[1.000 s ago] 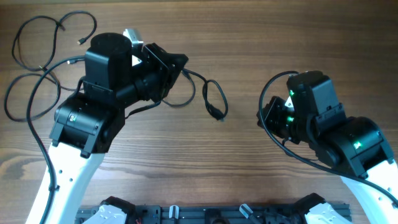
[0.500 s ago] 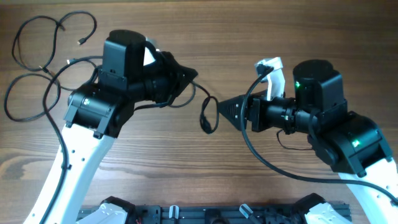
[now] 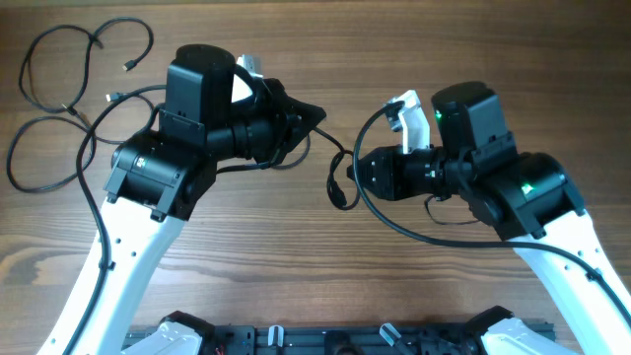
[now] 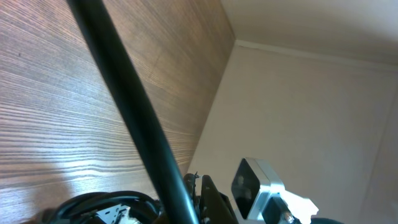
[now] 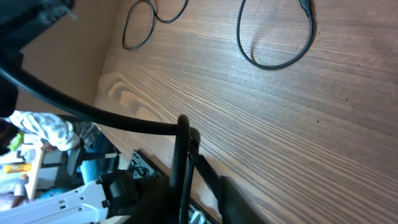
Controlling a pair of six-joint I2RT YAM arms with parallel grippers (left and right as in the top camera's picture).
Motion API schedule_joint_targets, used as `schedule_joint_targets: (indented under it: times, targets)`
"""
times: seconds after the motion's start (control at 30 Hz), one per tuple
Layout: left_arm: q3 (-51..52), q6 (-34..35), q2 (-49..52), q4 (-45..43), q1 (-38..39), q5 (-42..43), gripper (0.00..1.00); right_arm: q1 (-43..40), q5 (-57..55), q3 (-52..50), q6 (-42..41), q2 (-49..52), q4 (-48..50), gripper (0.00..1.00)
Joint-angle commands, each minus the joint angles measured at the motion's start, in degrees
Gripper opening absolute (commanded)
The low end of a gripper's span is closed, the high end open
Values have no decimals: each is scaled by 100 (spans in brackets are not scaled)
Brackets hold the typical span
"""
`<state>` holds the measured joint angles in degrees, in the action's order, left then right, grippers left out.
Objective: Untangle cables
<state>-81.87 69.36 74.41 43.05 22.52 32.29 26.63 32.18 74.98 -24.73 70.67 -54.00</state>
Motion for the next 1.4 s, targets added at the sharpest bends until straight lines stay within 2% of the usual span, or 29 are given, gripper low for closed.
schedule_joint_targets:
  times: [0.0,0.17,0.2,0.3,0.33,0.37,0.43,0.67,0.83,0.93,1.0,1.13,1.23,1.33,1.37]
  targets:
    - [-28,59,-24,-42,20,221,4,4,87,31,48,188,-7,4]
    - [-28,61,-24,-44,-85,994,4,4,-323,31,-129,208,-48,4]
    - [-28,92,-26,-44,-195,1231,4,4,-625,31,-153,208,-125,4]
    - [-28,181,-26,-35,-634,1751,4,2,-2448,31,-1314,208,-706,4]
    - [-28,179,-26,2,-776,1762,4,2,-2909,31,-1788,208,-892,4]
    - [-28,166,-26,26,-868,1762,4,2,-3436,31,-2664,208,-1191,4]
    - [-28,138,-24,81,-990,1722,4,2,-3783,31,-3480,190,-1502,4]
    - [-26,142,-24,741,-1027,894,4,2,-3814,33,-3987,-275,-1351,4]
    - [-28,186,-24,581,-1029,1327,4,4,-4109,33,-3958,-721,-1320,4]
    - [-28,186,-24,151,-1147,2468,4,2,-5014,33,-3786,-750,-1534,4]
    - [-28,195,-24,107,-1200,2800,4,4,-5204,33,-3775,-741,-1639,4]
    - [-28,492,-24,107,-1217,3088,4,4,-5176,33,-3053,-741,-1567,4]
    - [-28,487,-24,87,-1215,3161,4,4,-4802,33,-2699,-741,-1532,4]
    - [-28,490,-24,87,-1215,3206,4,4,-3768,33,-1867,-741,-1051,4]
    - [-28,490,-24,87,-1215,3305,4,4,-3595,33,-1821,-741,-938,4]
